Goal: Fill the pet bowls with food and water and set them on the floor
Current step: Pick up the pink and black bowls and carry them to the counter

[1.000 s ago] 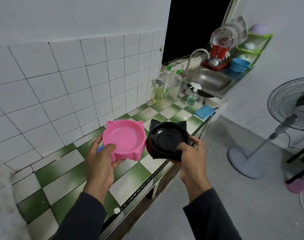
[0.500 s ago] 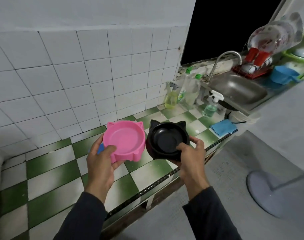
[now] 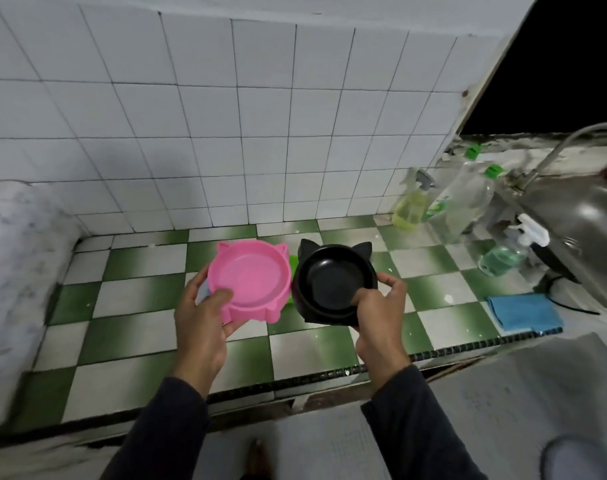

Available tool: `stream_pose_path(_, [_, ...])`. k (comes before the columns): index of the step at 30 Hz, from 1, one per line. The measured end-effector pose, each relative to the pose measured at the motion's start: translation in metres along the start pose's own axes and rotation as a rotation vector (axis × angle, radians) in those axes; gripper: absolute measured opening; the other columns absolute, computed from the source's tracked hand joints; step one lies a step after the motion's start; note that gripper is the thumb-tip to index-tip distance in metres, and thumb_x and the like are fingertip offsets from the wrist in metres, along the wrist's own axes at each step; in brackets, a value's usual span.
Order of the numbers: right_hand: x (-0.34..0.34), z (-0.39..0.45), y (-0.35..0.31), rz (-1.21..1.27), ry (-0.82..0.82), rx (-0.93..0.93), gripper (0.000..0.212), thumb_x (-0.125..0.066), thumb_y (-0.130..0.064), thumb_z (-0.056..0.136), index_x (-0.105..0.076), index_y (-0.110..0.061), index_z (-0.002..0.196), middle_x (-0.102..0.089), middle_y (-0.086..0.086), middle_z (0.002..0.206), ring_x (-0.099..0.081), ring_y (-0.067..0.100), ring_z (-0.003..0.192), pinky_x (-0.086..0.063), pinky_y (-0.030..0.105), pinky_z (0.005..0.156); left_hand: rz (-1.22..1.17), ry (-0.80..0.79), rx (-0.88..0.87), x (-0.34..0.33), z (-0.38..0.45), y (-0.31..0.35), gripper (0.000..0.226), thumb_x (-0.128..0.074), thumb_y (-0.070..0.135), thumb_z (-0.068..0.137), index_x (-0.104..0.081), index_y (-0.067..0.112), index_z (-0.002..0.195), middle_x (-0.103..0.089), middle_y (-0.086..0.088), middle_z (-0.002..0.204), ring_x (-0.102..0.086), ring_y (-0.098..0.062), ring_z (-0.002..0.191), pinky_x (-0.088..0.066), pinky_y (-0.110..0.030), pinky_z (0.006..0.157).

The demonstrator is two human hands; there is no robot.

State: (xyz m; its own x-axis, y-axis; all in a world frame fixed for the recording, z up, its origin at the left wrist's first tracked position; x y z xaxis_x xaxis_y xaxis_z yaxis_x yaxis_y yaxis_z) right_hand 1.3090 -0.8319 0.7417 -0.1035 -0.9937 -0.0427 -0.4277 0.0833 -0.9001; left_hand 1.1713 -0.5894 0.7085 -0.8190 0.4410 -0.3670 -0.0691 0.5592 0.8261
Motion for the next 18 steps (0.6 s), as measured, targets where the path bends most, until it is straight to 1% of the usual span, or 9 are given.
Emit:
stream_pose_path(2, [-0.009, 0.007, 0.006, -0.026, -0.017, -0.017, 0.054, -0.048, 0.005, 0.073, -0.046, -0.039, 0.104, -0.062, 0.008, 0.11, -0.063, 0.025, 0.097, -0.056, 0.044, 0.081, -0.003, 0.047, -0.009, 0.008, 0.004, -0.003, 0.061, -0.065, -0.005, 0.089, -0.061, 0.034, 0.136, -0.062, 0.0, 0.129, -0.066, -0.034, 0.114, -0.064, -0.052, 0.077])
stream_pose_path(4, [-0.017, 0.014, 0.013, -0.046, -0.035, -0.035, 0.054, -0.047, 0.005, 0.072, -0.046, -0.039, 0.105, -0.061, 0.007, 0.11, -0.062, 0.025, 0.098, -0.055, 0.041, 0.076, -0.003, 0.077, -0.012, 0.016, 0.01, -0.005, 0.062, -0.065, -0.004, 0.09, -0.058, 0.032, 0.14, -0.061, -0.001, 0.131, -0.066, -0.033, 0.114, -0.064, -0.052, 0.077])
stream_pose_path(6, [-0.024, 0.019, 0.02, -0.057, -0.052, -0.06, 0.055, -0.047, 0.006, 0.072, -0.046, -0.037, 0.107, -0.06, 0.008, 0.11, -0.062, 0.026, 0.099, -0.057, 0.044, 0.078, 0.002, 0.086, -0.019, 0.022, 0.015, -0.007, 0.063, -0.065, -0.002, 0.091, -0.056, 0.032, 0.142, -0.059, -0.001, 0.134, -0.065, -0.034, 0.115, -0.064, -0.052, 0.078])
stream_pose_path(9, [-0.034, 0.028, 0.031, -0.081, -0.057, -0.093, 0.056, -0.046, 0.008, 0.073, -0.046, -0.036, 0.107, -0.058, 0.008, 0.111, -0.062, 0.027, 0.099, -0.058, 0.049, 0.083, -0.002, 0.1, -0.02, 0.031, 0.023, -0.012, 0.06, -0.065, -0.001, 0.091, -0.058, 0.034, 0.139, -0.056, -0.003, 0.137, -0.064, -0.037, 0.116, -0.063, -0.053, 0.077])
stream_pose_path(11, [-0.041, 0.032, 0.037, -0.084, -0.061, -0.105, 0.056, -0.045, 0.008, 0.072, -0.046, -0.037, 0.105, -0.058, 0.009, 0.111, -0.062, 0.027, 0.098, -0.058, 0.047, 0.081, 0.003, 0.115, -0.03, 0.036, 0.029, -0.014, 0.057, -0.064, -0.001, 0.092, -0.06, 0.033, 0.138, -0.053, -0.005, 0.139, -0.064, -0.039, 0.114, -0.063, -0.047, 0.069])
stream_pose_path(13, [-0.046, 0.035, 0.042, -0.093, -0.062, -0.112, 0.056, -0.044, 0.008, 0.072, -0.046, -0.039, 0.102, -0.058, 0.01, 0.111, -0.061, 0.026, 0.095, -0.056, 0.043, 0.075, 0.029, 0.119, -0.032, 0.04, 0.034, -0.018, 0.056, -0.063, 0.0, 0.093, -0.059, 0.033, 0.138, -0.051, -0.006, 0.139, -0.064, -0.04, 0.112, -0.062, -0.043, 0.063])
stream_pose_path(14, [-0.048, 0.037, 0.045, -0.099, -0.062, -0.116, 0.056, -0.044, 0.008, 0.072, -0.046, -0.039, 0.101, -0.058, 0.01, 0.11, -0.06, 0.025, 0.092, -0.053, 0.041, 0.072, 0.028, 0.118, -0.028, 0.042, 0.037, -0.021, 0.056, -0.063, -0.001, 0.093, -0.059, 0.032, 0.139, -0.051, -0.006, 0.138, -0.064, -0.04, 0.112, -0.063, -0.044, 0.064])
stream_pose_path(16, [-0.051, 0.041, 0.053, -0.107, -0.061, -0.128, 0.054, -0.043, 0.008, 0.073, -0.046, -0.037, 0.103, -0.059, 0.011, 0.11, -0.058, 0.023, 0.089, -0.051, 0.039, 0.072, 0.008, 0.116, -0.014, 0.046, 0.041, -0.025, 0.054, -0.063, -0.002, 0.093, -0.059, 0.029, 0.137, -0.052, -0.007, 0.138, -0.064, -0.04, 0.113, -0.064, -0.052, 0.071])
stream_pose_path(18, [-0.051, 0.044, 0.062, -0.107, -0.057, -0.147, 0.055, -0.042, 0.009, 0.075, -0.046, -0.034, 0.11, -0.059, 0.013, 0.112, -0.057, 0.023, 0.087, -0.049, 0.039, 0.071, 0.002, 0.123, -0.004, 0.051, 0.043, -0.032, 0.05, -0.064, -0.001, 0.093, -0.062, 0.028, 0.133, -0.052, -0.008, 0.14, -0.064, -0.04, 0.114, -0.063, -0.055, 0.074])
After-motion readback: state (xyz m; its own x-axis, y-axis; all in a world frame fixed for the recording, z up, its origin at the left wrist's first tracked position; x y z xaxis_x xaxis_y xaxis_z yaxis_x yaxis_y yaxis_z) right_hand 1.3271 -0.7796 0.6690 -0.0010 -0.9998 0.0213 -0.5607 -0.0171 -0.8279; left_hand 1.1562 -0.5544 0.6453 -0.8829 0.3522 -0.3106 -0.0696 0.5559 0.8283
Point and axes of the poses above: each hand's wrist, its own z-axis towards the middle knuckle, its own x-axis out of the back of the hand, y = z × x, the point moved 6 cm from there along z, towards the middle knuckle
